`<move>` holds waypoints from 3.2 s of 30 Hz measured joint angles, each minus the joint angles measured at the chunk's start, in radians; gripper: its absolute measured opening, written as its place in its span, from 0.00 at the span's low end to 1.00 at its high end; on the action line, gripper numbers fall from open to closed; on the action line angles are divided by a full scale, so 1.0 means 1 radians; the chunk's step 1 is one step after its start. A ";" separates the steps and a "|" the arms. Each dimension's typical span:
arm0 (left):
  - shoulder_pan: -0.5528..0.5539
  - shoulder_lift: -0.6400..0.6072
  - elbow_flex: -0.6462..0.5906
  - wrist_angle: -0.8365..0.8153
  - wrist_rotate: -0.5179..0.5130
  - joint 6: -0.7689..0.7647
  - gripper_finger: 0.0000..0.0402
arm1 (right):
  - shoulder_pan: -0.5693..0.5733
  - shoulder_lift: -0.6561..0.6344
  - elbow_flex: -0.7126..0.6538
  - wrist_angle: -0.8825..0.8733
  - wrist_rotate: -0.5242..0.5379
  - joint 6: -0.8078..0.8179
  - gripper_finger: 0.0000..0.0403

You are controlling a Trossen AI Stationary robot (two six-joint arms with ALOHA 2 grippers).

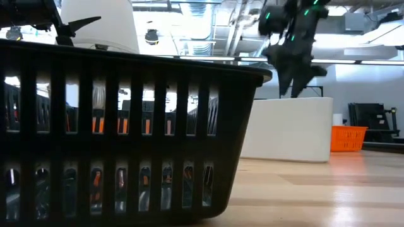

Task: Stack baskets by color
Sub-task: Stack the top right white bin on top of the bottom right white bin

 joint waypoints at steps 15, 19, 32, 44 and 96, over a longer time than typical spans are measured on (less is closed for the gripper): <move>0.000 0.000 0.000 -0.044 -0.005 -0.003 0.59 | -0.143 0.232 0.000 0.050 0.022 -0.141 0.45; 0.000 0.000 0.000 -0.043 -0.012 -0.003 0.59 | -0.158 0.238 0.000 0.025 0.022 -0.142 0.45; 0.000 0.000 0.000 -0.054 -0.040 0.002 0.59 | -0.165 0.185 0.000 0.012 0.050 -0.158 0.44; 0.000 0.000 0.000 -0.097 -0.055 -0.010 0.59 | -0.099 0.184 0.000 0.174 -0.016 -0.100 0.43; 0.000 0.000 0.000 -0.133 -0.056 -0.036 0.59 | -0.092 0.185 -0.022 0.066 0.180 -0.079 0.55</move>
